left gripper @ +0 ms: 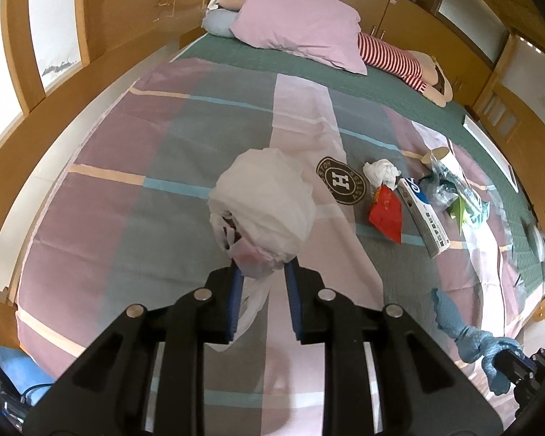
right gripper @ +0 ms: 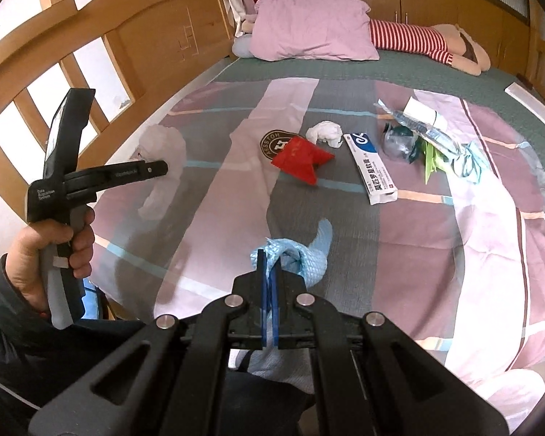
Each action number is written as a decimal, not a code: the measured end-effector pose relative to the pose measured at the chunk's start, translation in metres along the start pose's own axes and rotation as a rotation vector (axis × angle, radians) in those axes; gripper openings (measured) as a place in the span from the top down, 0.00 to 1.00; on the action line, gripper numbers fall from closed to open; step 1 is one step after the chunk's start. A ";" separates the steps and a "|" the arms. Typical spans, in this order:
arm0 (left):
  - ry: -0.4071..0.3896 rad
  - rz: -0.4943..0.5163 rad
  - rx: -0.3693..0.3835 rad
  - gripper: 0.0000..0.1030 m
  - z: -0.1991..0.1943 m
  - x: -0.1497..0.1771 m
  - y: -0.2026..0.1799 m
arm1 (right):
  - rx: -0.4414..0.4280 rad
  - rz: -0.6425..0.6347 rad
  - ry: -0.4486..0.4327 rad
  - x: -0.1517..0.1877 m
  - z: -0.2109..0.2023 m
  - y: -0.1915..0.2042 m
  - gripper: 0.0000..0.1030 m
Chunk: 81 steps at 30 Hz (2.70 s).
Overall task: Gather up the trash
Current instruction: 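Carry both items over the white bin and open both grippers, then move both open grippers back toward the remaining trash on the bed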
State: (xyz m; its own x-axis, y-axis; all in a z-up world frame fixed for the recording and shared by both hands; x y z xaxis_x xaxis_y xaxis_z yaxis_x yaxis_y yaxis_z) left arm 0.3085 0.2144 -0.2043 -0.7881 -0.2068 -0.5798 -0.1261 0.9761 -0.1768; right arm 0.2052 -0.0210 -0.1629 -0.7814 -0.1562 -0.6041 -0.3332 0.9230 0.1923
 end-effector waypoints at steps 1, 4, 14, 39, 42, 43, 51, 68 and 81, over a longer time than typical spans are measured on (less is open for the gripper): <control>0.000 0.003 0.002 0.78 0.000 0.000 0.001 | -0.001 0.002 0.001 0.001 0.000 0.000 0.97; -0.001 0.011 0.008 0.78 -0.002 0.001 0.002 | 0.001 -0.002 -0.003 0.001 -0.001 0.002 0.97; -0.039 0.061 0.046 0.78 -0.014 0.004 -0.007 | 0.008 -0.006 -0.054 0.001 -0.026 0.010 0.97; -0.084 0.372 0.459 0.79 -0.171 0.100 -0.192 | 0.177 0.137 -0.265 0.104 -0.219 -0.084 0.97; -0.040 0.434 0.542 0.79 -0.177 0.118 -0.224 | 0.216 0.192 -0.231 0.130 -0.221 -0.107 0.97; -0.020 0.453 0.566 0.79 -0.178 0.125 -0.233 | 0.224 0.210 -0.217 0.137 -0.220 -0.113 0.97; 0.164 0.615 0.677 0.78 -0.163 0.181 -0.293 | 0.205 0.400 -0.224 0.174 -0.229 -0.157 0.65; 0.298 0.633 0.613 0.17 -0.102 0.199 -0.302 | 0.251 0.400 -0.297 0.167 -0.234 -0.176 0.34; 0.073 0.264 0.287 0.12 -0.043 0.043 -0.173 | 0.072 0.373 -0.086 0.115 -0.124 -0.142 0.29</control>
State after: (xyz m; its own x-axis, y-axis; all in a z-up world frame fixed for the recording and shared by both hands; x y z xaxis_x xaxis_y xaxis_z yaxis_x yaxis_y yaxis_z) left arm 0.2703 0.0392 -0.1644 -0.8130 0.0641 -0.5787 0.2519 0.9348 -0.2504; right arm 0.0973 -0.2137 -0.1633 -0.7938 0.2222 -0.5661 0.0056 0.9335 0.3585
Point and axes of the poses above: each gripper's, at about its wrist camera, not at the fingertips, and z roughly the way its jaws point, y to its left, x to its underside, the point moved 5 cm from there along z, roughly the way its jaws point
